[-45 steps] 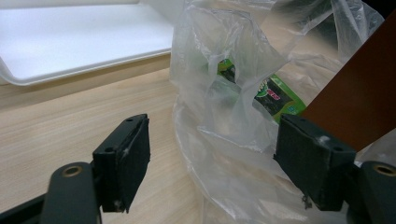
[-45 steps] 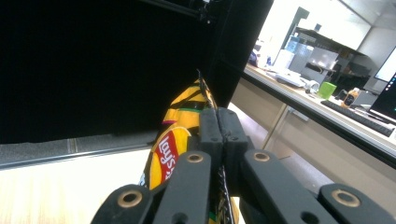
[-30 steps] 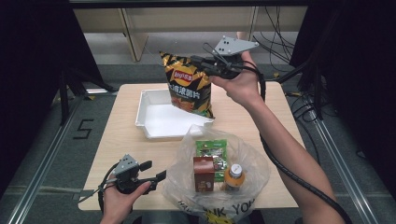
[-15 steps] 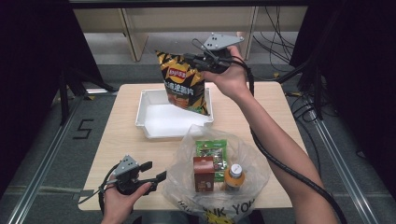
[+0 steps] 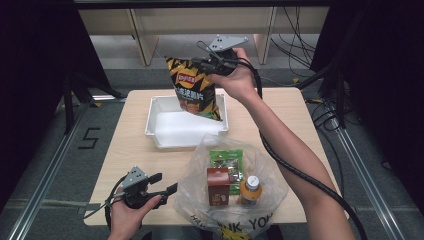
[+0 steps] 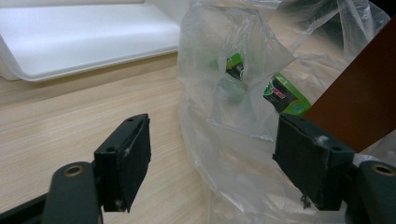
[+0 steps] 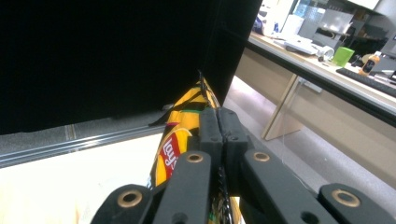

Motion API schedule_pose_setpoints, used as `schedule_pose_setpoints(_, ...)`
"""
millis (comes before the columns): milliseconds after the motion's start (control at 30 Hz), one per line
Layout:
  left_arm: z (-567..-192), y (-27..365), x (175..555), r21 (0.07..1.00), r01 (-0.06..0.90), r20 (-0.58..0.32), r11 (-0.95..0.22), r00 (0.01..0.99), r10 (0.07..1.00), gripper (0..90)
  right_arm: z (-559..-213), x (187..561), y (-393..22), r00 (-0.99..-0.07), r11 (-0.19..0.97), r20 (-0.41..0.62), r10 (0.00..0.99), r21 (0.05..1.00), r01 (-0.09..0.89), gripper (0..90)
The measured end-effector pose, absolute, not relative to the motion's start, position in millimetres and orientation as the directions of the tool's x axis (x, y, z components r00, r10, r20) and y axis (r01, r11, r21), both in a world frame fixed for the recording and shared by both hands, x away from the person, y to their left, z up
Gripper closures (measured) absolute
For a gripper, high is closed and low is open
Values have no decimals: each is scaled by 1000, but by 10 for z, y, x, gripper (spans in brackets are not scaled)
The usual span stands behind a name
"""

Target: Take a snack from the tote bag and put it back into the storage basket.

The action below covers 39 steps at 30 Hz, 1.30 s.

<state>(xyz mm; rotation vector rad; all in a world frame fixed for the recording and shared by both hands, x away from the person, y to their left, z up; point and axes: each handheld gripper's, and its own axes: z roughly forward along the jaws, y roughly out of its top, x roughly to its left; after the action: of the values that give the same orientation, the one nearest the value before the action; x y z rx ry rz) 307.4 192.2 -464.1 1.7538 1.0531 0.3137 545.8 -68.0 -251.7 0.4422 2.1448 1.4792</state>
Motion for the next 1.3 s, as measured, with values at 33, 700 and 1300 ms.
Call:
schedule_pose_setpoints(33,-4641,1921,3073,858,504,-257,-96,583,771,265,-2524,5472,-672,-822,364,-219,526,931,-15,900)
schedule_pose_setpoints(700,-4647,1913,3045,853,516,-266,-82,564,781,265,-2674,5693,-440,-830,379,-184,527,925,36,900)
schedule_pose_setpoints(1300,-4654,1911,3046,856,508,-256,-96,578,775,265,-2847,5944,-301,-822,396,-153,548,913,94,900)
